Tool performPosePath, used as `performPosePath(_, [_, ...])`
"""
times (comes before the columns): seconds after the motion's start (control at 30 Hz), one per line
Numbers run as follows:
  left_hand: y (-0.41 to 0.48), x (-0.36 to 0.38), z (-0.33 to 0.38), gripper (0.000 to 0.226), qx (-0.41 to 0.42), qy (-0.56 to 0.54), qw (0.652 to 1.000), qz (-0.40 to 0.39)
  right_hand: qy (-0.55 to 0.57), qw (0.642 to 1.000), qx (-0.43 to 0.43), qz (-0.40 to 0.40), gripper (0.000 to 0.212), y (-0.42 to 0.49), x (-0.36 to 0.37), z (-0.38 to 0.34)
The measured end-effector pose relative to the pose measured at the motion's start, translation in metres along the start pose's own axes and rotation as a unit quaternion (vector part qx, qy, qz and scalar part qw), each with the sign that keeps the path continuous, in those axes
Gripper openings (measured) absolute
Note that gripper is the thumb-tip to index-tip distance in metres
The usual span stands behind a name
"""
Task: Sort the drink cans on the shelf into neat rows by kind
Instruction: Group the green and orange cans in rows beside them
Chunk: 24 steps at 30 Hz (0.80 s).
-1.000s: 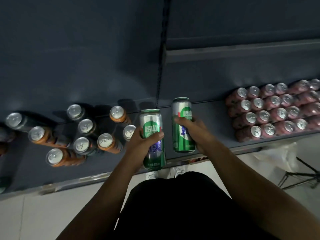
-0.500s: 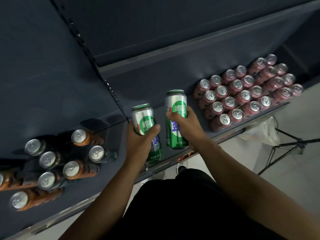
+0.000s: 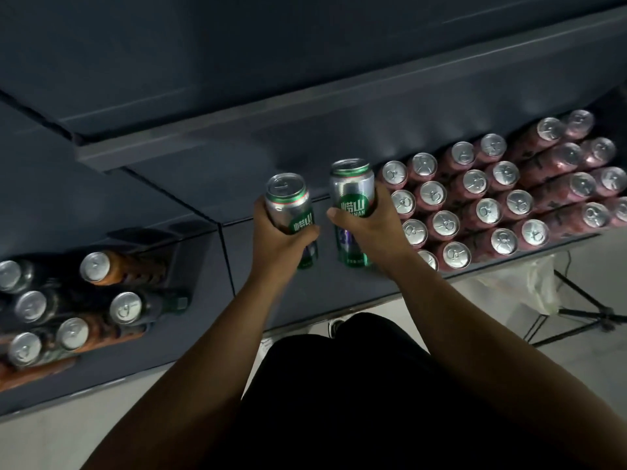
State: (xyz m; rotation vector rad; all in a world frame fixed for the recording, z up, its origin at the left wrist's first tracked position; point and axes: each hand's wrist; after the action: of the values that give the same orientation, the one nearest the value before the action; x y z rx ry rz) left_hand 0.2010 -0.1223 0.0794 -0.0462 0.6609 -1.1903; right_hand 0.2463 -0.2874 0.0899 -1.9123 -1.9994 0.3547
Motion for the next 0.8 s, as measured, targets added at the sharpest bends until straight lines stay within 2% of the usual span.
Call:
performPosePath(0.23, [0.037,0.032,-0.011,0.079,0.035,0.033,0.999,0.019,-0.105,0.993,-0.044,0.021,0.079,0.050,-0.015,0.017])
performPosePath(0.4, [0.057,0.050,-0.017,0.073,0.047,0.052,0.998,0.005,-0.107,0.993,-0.051,0.018,0.077,0.074,-0.019,0.036])
performPosePath(0.7, [0.080,0.075,-0.037,0.076,0.034,0.092,0.995,0.023,-0.127,0.992,-0.022,0.014,0.067,0.099,-0.013,0.052])
performPosePath(0.8, [0.089,0.082,-0.046,0.076,0.052,0.094,0.993,0.046,-0.124,0.992,-0.015,0.012,0.074,0.107,-0.012,0.055])
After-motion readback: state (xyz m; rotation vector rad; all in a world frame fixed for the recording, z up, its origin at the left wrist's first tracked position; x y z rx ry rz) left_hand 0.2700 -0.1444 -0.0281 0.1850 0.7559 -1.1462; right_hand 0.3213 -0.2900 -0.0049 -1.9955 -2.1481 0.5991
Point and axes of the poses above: each hand's wrist, its own y-axis towards the middle knuckle, its own x-axis out of the palm, z = x × y, and after that the axes turned 15 degrees about y, right-handed
